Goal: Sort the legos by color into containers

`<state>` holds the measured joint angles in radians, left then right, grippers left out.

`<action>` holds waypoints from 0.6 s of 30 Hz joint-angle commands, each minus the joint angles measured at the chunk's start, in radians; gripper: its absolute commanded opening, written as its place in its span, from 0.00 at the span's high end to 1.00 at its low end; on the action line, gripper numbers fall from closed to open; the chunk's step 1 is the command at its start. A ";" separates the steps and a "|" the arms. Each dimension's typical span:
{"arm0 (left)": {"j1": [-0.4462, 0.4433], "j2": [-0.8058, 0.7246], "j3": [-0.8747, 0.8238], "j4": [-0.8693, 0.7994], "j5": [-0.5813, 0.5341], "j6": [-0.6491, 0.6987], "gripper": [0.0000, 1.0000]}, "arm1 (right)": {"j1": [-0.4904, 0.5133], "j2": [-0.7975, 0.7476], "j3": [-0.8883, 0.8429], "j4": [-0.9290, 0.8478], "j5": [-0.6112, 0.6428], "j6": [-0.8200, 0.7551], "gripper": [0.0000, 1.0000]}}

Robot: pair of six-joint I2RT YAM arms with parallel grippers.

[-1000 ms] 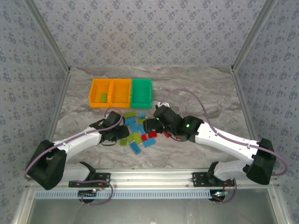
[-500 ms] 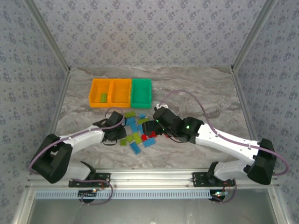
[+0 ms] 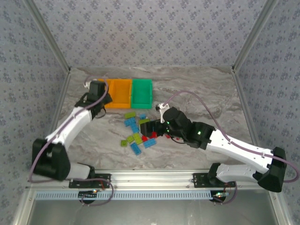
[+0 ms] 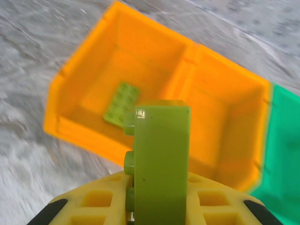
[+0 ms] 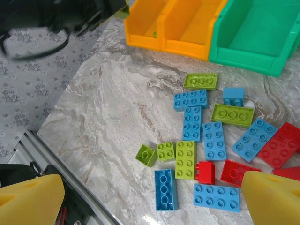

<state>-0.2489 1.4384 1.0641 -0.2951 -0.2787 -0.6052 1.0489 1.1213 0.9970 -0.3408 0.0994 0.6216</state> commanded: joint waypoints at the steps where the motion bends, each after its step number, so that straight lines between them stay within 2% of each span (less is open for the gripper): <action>1: 0.071 0.194 0.140 0.024 0.023 0.085 0.83 | 0.020 -0.037 -0.026 -0.046 0.044 0.031 0.00; 6: 0.123 0.450 0.376 -0.045 0.108 0.120 0.82 | 0.057 -0.099 -0.064 -0.090 0.101 0.060 0.00; 9: 0.138 0.512 0.437 -0.079 0.109 0.112 0.74 | 0.068 -0.136 -0.084 -0.108 0.131 0.074 0.00; 13: 0.144 0.451 0.382 -0.044 0.107 0.098 0.63 | 0.071 -0.167 -0.101 -0.119 0.162 0.081 0.00; 18: 0.140 0.294 0.292 -0.020 0.117 0.093 0.61 | 0.063 -0.170 -0.101 -0.133 0.213 0.081 0.00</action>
<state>-0.1112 1.8496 1.3815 -0.3332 -0.1726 -0.5156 1.1133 0.9600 0.9001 -0.4412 0.2493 0.6861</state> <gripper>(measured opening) 0.385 0.999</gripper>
